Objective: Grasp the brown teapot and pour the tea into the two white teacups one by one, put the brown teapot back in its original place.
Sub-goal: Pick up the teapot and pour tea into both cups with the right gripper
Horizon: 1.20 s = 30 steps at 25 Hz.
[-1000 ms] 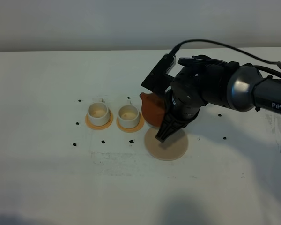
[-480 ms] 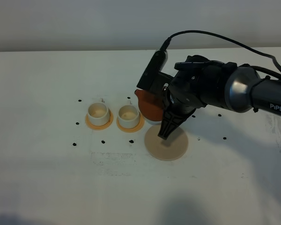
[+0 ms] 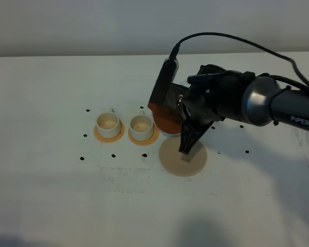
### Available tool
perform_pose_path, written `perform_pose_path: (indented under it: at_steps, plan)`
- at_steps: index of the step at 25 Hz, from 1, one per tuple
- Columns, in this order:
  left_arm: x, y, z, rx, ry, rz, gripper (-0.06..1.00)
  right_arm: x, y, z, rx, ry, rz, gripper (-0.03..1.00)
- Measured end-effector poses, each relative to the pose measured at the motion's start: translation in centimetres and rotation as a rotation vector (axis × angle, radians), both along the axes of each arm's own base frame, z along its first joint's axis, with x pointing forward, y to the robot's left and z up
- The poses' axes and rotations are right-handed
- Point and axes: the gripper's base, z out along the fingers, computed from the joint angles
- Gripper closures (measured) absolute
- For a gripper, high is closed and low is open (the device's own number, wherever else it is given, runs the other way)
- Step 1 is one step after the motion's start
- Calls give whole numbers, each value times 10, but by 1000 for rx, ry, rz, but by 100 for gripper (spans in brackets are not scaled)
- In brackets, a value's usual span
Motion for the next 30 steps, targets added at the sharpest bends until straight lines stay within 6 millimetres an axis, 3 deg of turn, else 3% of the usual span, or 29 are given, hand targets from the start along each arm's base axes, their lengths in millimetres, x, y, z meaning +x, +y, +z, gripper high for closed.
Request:
perform_pose_path:
  at_steps: [7, 20, 30]
  plan:
    - [0, 0, 0, 0, 0, 0, 36, 6, -2, -2, -60, -60, 27, 88]
    - [0, 0, 0, 0, 0, 0, 36, -3, 11, 1, -115, -120, 119, 88]
    - [0, 0, 0, 0, 0, 0, 36, 0, 13, -11, -209, -132, 202, 88]
